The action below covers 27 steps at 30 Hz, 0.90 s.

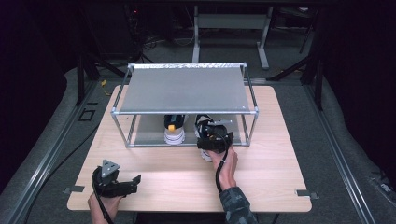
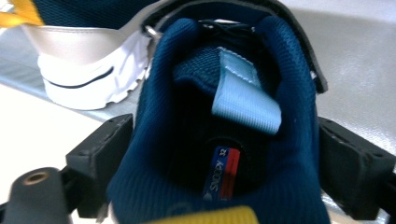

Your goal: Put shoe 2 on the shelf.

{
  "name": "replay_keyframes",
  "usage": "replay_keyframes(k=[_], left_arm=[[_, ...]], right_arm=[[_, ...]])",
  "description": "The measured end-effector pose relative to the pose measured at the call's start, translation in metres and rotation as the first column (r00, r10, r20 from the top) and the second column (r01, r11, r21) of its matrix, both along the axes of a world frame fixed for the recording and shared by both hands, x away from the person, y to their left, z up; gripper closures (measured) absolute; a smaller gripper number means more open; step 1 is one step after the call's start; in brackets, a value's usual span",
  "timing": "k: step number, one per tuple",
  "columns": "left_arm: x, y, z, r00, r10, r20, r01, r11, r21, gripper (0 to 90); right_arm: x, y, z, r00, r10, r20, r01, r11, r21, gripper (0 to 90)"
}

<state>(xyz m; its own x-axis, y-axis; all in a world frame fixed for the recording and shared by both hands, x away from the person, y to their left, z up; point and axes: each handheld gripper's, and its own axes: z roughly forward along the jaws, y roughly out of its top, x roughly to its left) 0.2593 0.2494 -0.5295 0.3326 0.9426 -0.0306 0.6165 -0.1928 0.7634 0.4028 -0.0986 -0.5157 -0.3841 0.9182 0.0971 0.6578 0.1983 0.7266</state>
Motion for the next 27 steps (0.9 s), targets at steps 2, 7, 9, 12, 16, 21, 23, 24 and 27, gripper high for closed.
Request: replay_keyframes(k=[2,7,9,12,16,21,23,24,27], left_arm=[[-0.001,-0.001,0.001,1.0,-0.002,0.004,0.002,1.0,-0.002,0.0],[-0.002,0.0,0.003,0.9999,-0.004,0.01,0.004,1.0,0.001,0.0],[-0.003,0.001,0.003,0.9999,0.001,0.01,-0.001,1.0,-0.004,0.0],[-0.003,0.002,0.002,1.0,0.001,0.009,-0.001,1.0,-0.005,0.0],[-0.003,-0.002,0.001,1.0,-0.008,0.004,0.008,1.0,-0.002,0.0],[-0.003,-0.003,0.0,0.9999,-0.012,0.005,0.012,0.9999,-0.005,0.0],[-0.003,-0.003,0.0,0.9999,-0.013,0.004,0.013,0.9999,-0.003,0.0],[-0.004,-0.002,0.001,0.9999,-0.011,0.004,0.011,0.9999,-0.003,0.0],[-0.004,-0.001,0.002,0.9999,-0.007,0.01,0.007,1.0,-0.007,0.0]], right_arm=[[-0.002,-0.002,0.002,0.9994,0.033,0.01,-0.033,0.999,0.023,3.8],[-0.011,-0.009,0.011,0.9974,0.069,0.018,-0.07,0.997,0.035,3.3],[-0.022,-0.019,0.015,0.9934,0.113,0.021,-0.114,0.992,0.056,8.5],[-0.029,-0.027,0.016,0.9892,0.146,0.016,-0.147,0.986,0.074,12.7],[-0.037,-0.041,0.015,0.9782,0.207,0.018,-0.207,0.972,0.11,24.9],[-0.041,-0.042,0.009,0.9808,0.193,0.029,-0.195,0.977,0.084,40.1],[-0.041,-0.041,0.009,0.9831,0.179,0.037,-0.182,0.98,0.084,45.1],[-0.04,-0.04,0.009,0.9831,0.178,0.041,-0.181,0.979,0.09,45.5],[-0.037,-0.03,0.009,0.9861,0.155,0.06,-0.16,0.984,0.076,45.7]])
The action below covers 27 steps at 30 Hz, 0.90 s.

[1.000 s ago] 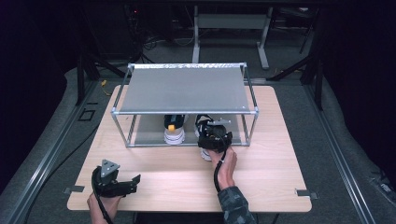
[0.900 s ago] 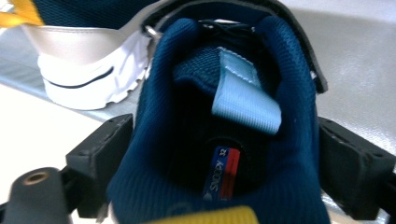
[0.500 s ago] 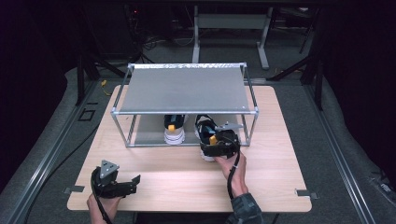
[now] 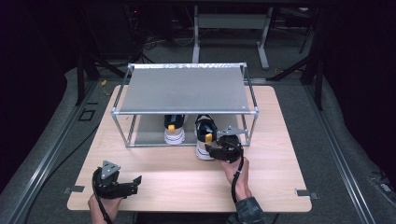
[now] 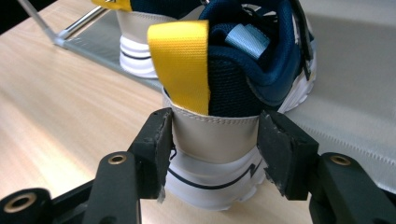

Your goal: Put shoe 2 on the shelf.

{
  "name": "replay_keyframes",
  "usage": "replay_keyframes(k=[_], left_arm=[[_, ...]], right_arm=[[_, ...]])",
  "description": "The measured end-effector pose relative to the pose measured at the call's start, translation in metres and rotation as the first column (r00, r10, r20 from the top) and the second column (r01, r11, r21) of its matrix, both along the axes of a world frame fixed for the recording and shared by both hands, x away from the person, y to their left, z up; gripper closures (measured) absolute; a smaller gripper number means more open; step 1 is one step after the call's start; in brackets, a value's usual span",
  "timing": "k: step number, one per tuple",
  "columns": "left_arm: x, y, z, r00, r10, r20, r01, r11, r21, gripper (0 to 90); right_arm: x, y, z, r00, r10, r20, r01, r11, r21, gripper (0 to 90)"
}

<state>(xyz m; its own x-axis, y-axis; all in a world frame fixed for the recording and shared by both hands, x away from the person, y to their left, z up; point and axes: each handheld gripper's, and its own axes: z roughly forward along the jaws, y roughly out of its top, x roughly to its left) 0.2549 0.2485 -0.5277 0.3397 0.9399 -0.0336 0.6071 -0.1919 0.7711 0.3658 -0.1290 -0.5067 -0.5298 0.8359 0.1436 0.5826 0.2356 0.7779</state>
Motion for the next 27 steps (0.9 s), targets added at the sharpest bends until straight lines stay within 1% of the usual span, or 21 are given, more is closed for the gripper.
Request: replay_keyframes(k=[2,3,4,5,7,9,11,12,13,14,15,18,19,20,21,22,24,25,27], left_arm=[[-0.001,0.001,0.0,1.0,-0.001,0.001,0.001,1.0,-0.001,0.0],[-0.001,0.001,0.0,1.0,-0.001,0.0,0.001,1.0,0.0,0.0],[-0.001,0.002,0.0,1.0,0.001,-0.001,-0.001,1.0,-0.003,0.0],[-0.001,0.002,0.0,1.0,0.003,0.001,-0.003,1.0,-0.003,0.0],[-0.001,0.002,-0.001,1.0,0.005,0.0,-0.005,1.0,-0.002,0.0],[-0.001,0.002,-0.001,1.0,0.002,-0.004,-0.002,1.0,-0.001,0.0],[-0.001,0.002,-0.002,1.0,0.001,-0.004,-0.001,1.0,-0.005,0.0],[-0.001,0.002,-0.002,1.0,0.0,-0.005,0.0,1.0,-0.005,0.0],[0.0,0.002,-0.003,1.0,0.0,-0.004,0.0,1.0,-0.004,0.0],[0.0,0.002,-0.003,1.0,0.0,-0.005,0.0,1.0,-0.002,0.0],[0.0,0.002,-0.004,1.0,-0.001,-0.007,0.001,1.0,-0.003,0.0],[0.0,0.002,-0.006,1.0,0.001,-0.009,-0.001,1.0,-0.005,0.0],[0.0,0.003,-0.006,1.0,0.002,-0.01,-0.002,1.0,-0.005,0.0],[-0.001,0.003,-0.006,1.0,0.002,-0.008,-0.002,1.0,-0.005,0.0],[-0.001,0.003,-0.006,1.0,0.003,-0.009,-0.003,1.0,-0.005,0.0],[-0.002,0.004,-0.006,0.9999,0.005,-0.009,-0.005,1.0,-0.008,0.0],[-0.002,0.005,-0.006,0.9999,0.008,-0.007,-0.008,0.9999,-0.009,0.0],[-0.002,0.005,-0.007,0.9999,0.01,-0.009,-0.01,0.9999,-0.01,0.0],[-0.003,0.005,-0.007,0.9999,0.01,-0.012,-0.01,0.9999,-0.01,0.0]], right_arm=[[0.001,0.002,0.0,1.0,-0.007,-0.001,0.007,1.0,-0.001,45.5],[0.004,0.004,0.001,0.9998,-0.017,0.004,0.017,1.0,-0.015,45.5],[0.006,0.006,0.0,0.9998,-0.02,0.009,0.02,1.0,-0.015,45.2],[0.01,0.008,-0.002,1.0,-0.007,0.003,0.007,1.0,-0.015,45.2],[0.014,0.01,-0.002,0.9999,-0.013,0.011,0.013,1.0,-0.028,45.3],[0.02,0.013,-0.003,0.9998,-0.019,0.005,0.019,0.999,-0.04,45.1],[0.025,0.016,-0.003,0.9998,-0.02,-0.002,0.02,0.999,-0.046,40.5],[0.029,0.018,-0.004,0.9996,-0.024,-0.013,0.023,0.998,-0.055,35.2],[0.032,0.019,-0.005,0.9997,-0.023,-0.012,0.022,0.998,-0.055,31.7],[0.035,0.021,-0.007,0.9995,-0.021,-0.025,0.019,0.998,-0.065,29.2],[0.037,0.023,-0.009,0.9996,-0.023,-0.015,0.022,0.998,-0.063,28.5],[0.042,0.025,-0.011,0.9998,-0.021,-0.007,0.02,0.998,-0.058,29.3],[0.043,0.026,-0.011,1.0,-0.01,0.0,0.01,0.998,-0.059,29.5],[0.044,0.029,-0.011,0.9994,-0.034,0.005,0.034,0.996,-0.083,29.7],[0.046,0.03,-0.012,0.9991,-0.041,0.007,0.041,0.995,-0.092,29.8],[0.05,0.03,-0.013,0.9999,-0.01,0.004,0.01,0.998,-0.062,29.9],[0.051,0.031,-0.013,1.0,-0.009,0.004,0.009,0.998,-0.06,29.9],[0.052,0.033,-0.013,0.9996,-0.029,0.005,0.03,0.997,-0.071,29.9],[0.055,0.036,-0.014,0.9996,-0.027,0.007,0.027,0.997,-0.071,29.9]])
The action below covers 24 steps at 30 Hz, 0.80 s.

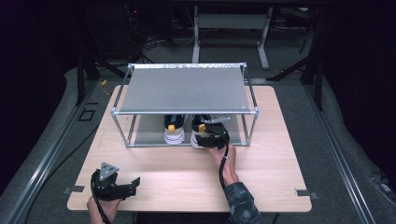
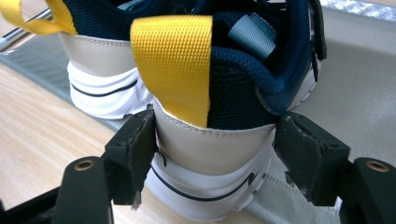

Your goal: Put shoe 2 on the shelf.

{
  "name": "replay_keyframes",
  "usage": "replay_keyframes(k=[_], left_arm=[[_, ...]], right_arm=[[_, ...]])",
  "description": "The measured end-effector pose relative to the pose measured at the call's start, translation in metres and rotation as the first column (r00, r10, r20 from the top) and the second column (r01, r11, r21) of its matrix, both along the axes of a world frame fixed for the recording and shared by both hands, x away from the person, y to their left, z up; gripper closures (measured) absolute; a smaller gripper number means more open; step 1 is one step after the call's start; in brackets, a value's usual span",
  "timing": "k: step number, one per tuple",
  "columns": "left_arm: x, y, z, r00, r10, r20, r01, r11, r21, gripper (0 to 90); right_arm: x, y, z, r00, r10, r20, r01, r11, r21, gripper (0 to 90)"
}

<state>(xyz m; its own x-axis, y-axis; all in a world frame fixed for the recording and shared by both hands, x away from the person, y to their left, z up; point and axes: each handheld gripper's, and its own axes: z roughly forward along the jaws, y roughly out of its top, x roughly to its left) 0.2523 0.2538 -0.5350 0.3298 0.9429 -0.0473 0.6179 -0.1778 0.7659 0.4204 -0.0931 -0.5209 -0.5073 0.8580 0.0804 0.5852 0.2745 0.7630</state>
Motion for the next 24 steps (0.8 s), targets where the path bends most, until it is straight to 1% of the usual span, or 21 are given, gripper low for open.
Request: replay_keyframes(k=[1,4,6,7,9,10,14,19,22,24], left_arm=[[0.0,0.0,0.0,1.0,0.0,-0.001,0.0,1.0,0.0,0.0],[0.001,0.0,0.0,1.0,-0.002,-0.002,0.002,1.0,0.002,0.0],[0.002,-0.002,0.001,1.0,-0.005,-0.001,0.005,1.0,0.0,0.0],[0.003,-0.003,0.001,0.9999,-0.011,-0.002,0.011,0.9999,0.002,0.0],[0.003,-0.004,0.002,0.9999,-0.014,0.001,0.014,0.9999,0.0,0.0],[0.003,-0.004,0.002,0.9999,-0.016,0.001,0.016,0.9999,0.001,0.0],[0.004,-0.005,0.003,0.9999,-0.016,0.003,0.016,0.9999,0.0,0.0],[0.005,-0.006,0.003,0.9998,-0.018,-0.001,0.018,0.9998,0.0,0.0],[0.006,-0.007,0.003,0.9997,-0.023,-0.003,0.023,0.9997,0.001,0.0],[0.006,-0.008,0.004,0.9997,-0.025,-0.004,0.025,0.9997,0.002,0.0]], right_arm=[[0.001,0.001,-0.001,0.9999,0.006,0.009,-0.006,1.0,-0.006,30.0],[0.004,0.004,-0.002,0.9998,-0.01,0.017,0.01,1.0,-0.016,30.0],[0.006,0.006,-0.003,0.9998,-0.013,0.017,0.013,1.0,-0.004,30.1],[0.007,0.008,-0.005,0.9993,-0.024,0.028,0.024,1.0,-0.001,30.1],[0.007,0.009,-0.005,0.9994,-0.026,0.021,0.026,1.0,0.007,30.1],[0.007,0.01,-0.005,0.9994,-0.022,0.025,0.022,1.0,0.011,30.1],[0.007,0.015,-0.006,0.9985,-0.045,0.032,0.045,0.999,0.002,30.1],[0.007,0.018,-0.007,0.9981,-0.047,0.041,0.046,0.999,0.013,30.1],[0.007,0.022,-0.008,0.9966,-0.069,0.045,0.068,0.998,0.013,30.1],[0.008,0.024,-0.009,0.996,-0.071,0.053,0.071,0.997,0.011,30.1]])
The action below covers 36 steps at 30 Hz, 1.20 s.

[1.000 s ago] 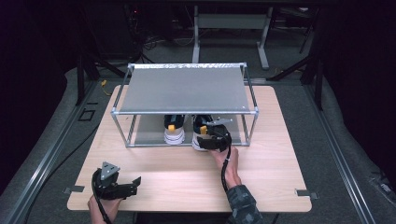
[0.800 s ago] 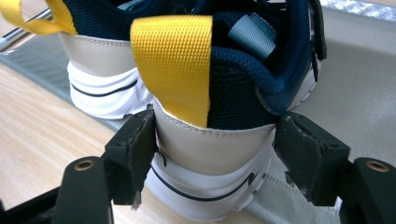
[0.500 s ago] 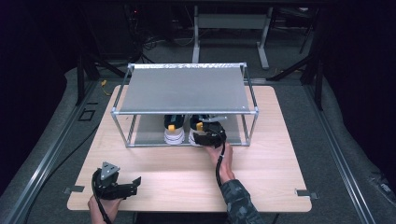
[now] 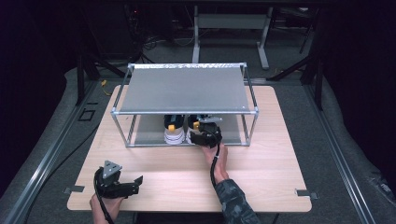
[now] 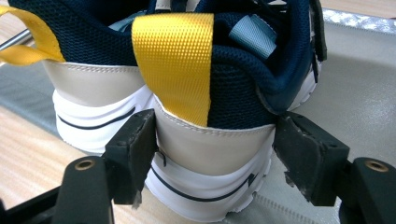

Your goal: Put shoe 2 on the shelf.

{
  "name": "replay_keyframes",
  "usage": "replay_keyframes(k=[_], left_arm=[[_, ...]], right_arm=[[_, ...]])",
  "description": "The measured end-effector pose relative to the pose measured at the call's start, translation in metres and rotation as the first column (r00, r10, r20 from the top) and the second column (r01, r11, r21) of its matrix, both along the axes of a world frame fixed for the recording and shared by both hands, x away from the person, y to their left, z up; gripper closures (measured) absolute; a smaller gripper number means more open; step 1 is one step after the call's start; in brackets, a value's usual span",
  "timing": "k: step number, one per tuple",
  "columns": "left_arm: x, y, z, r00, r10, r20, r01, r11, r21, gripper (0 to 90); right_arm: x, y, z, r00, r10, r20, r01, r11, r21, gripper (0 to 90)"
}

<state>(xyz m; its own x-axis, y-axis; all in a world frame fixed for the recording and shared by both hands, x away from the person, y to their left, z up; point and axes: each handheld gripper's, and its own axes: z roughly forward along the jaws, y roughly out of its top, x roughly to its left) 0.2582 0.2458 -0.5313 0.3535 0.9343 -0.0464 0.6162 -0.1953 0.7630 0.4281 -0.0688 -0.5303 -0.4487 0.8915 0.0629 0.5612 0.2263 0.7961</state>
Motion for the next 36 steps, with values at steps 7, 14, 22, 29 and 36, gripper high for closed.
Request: replay_keyframes(k=[7,14,22,29,36], left_arm=[[0.0,0.002,-0.002,1.0,0.007,-0.001,-0.007,1.0,-0.003,0.0],[0.0,0.002,-0.003,1.0,0.005,-0.005,-0.005,1.0,0.001,0.0],[0.0,0.001,-0.005,1.0,0.001,-0.006,-0.001,1.0,0.001,0.0],[-0.001,0.002,-0.005,1.0,0.002,-0.004,-0.002,1.0,0.0,0.0],[-0.001,0.005,-0.006,0.9999,0.011,-0.007,-0.011,0.9999,0.001,0.0]], right_arm=[[0.002,0.004,-0.001,0.9994,-0.031,0.013,0.031,0.999,-0.014,29.8],[-0.003,0.0,0.005,0.9998,0.008,-0.018,-0.009,1.0,-0.024,14.2],[-0.028,-0.013,0.02,0.9948,0.095,-0.037,-0.096,0.995,-0.021,6.6],[-0.048,-0.034,0.036,0.9889,0.145,-0.032,-0.145,0.989,0.015,3.6],[-0.07,-0.058,0.049,0.9881,0.153,-0.016,-0.153,0.988,-0.002,0.1]])
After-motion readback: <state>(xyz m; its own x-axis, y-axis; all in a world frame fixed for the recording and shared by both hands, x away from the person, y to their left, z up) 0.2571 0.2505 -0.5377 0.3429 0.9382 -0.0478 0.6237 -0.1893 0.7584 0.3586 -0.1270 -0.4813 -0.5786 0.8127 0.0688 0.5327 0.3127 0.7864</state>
